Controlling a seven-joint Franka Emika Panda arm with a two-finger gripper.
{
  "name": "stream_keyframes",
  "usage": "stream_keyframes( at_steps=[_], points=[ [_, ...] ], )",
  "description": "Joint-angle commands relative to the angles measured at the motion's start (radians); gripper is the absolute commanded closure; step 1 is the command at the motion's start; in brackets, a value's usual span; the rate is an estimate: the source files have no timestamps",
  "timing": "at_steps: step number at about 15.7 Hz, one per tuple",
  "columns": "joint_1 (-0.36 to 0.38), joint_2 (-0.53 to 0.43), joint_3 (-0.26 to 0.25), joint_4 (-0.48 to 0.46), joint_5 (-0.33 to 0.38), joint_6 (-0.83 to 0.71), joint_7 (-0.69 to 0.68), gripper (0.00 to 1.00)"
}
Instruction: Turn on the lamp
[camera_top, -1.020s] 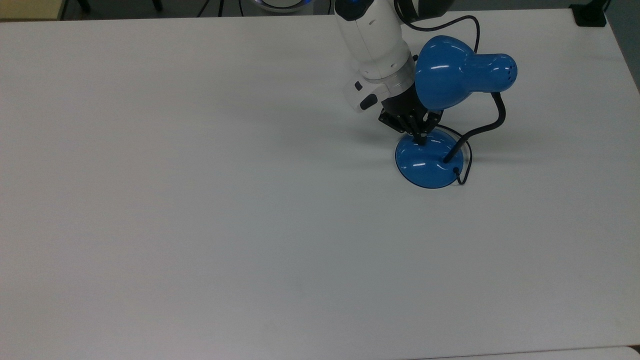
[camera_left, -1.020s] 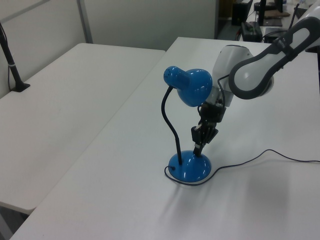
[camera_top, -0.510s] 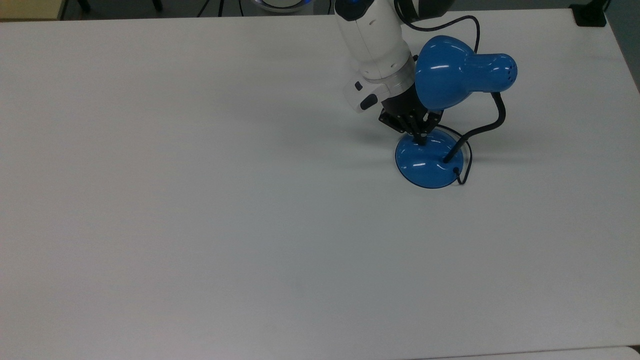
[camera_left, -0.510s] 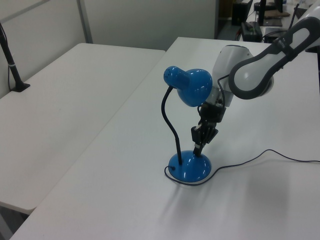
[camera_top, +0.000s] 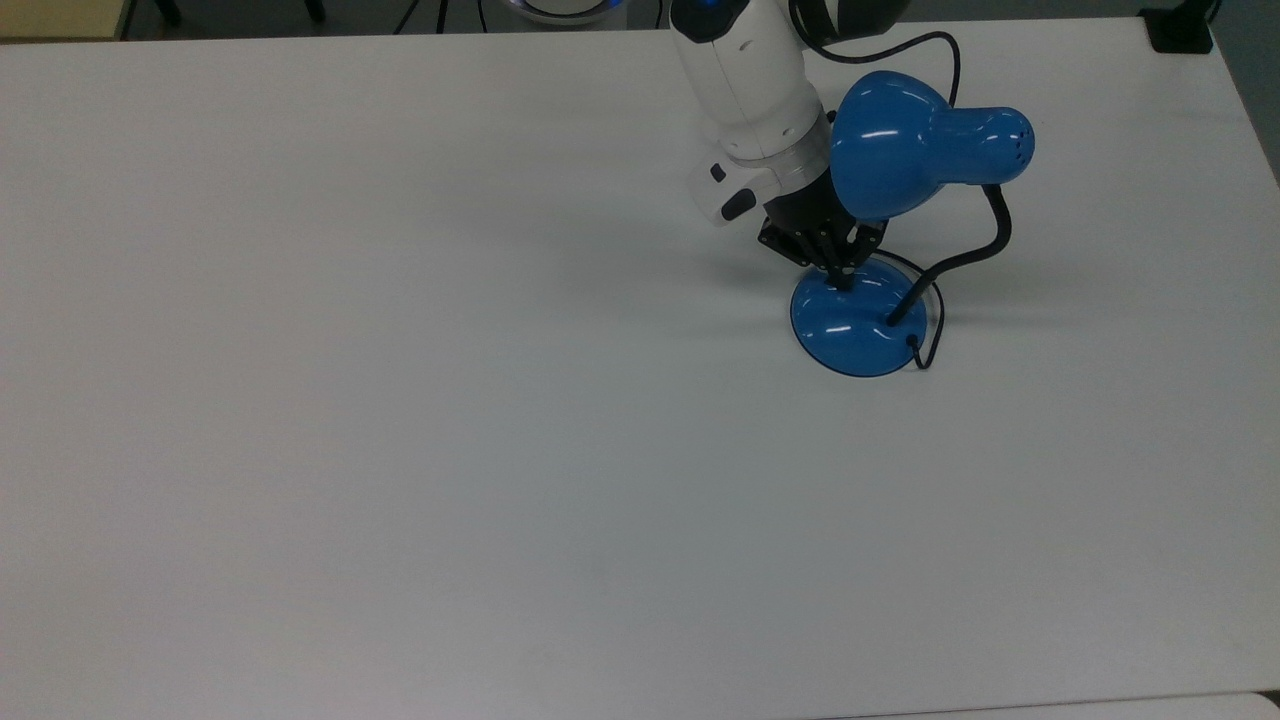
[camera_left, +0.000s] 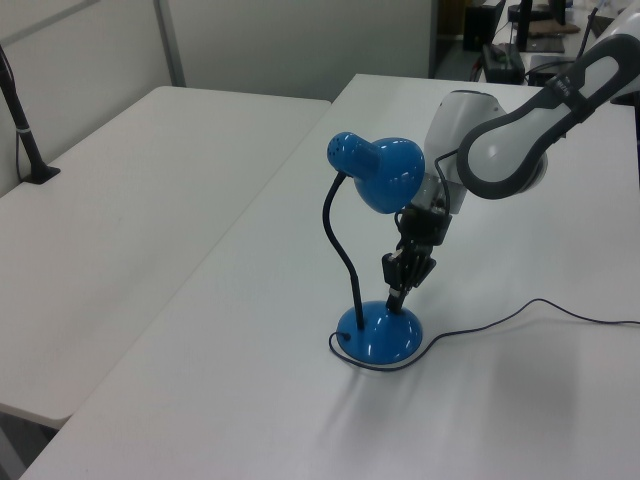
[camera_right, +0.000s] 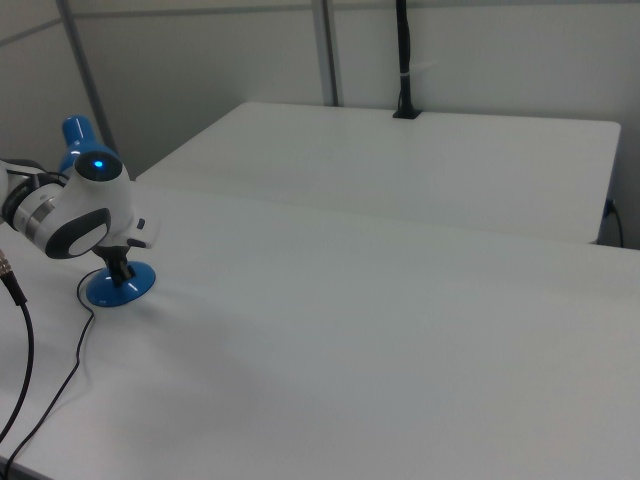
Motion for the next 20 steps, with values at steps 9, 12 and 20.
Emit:
stream_keyframes(
  at_steps=[9, 12, 20],
  points=[
    [0.023, 0.021, -0.003, 0.0, 0.012, 0.017, 0.014, 1.0],
    [0.008, -0.008, -0.003, 0.0, 0.012, -0.039, 0.012, 1.0],
    [-0.078, -0.12, -0.011, 0.006, -0.011, -0.327, 0.006, 0.98]
  ],
)
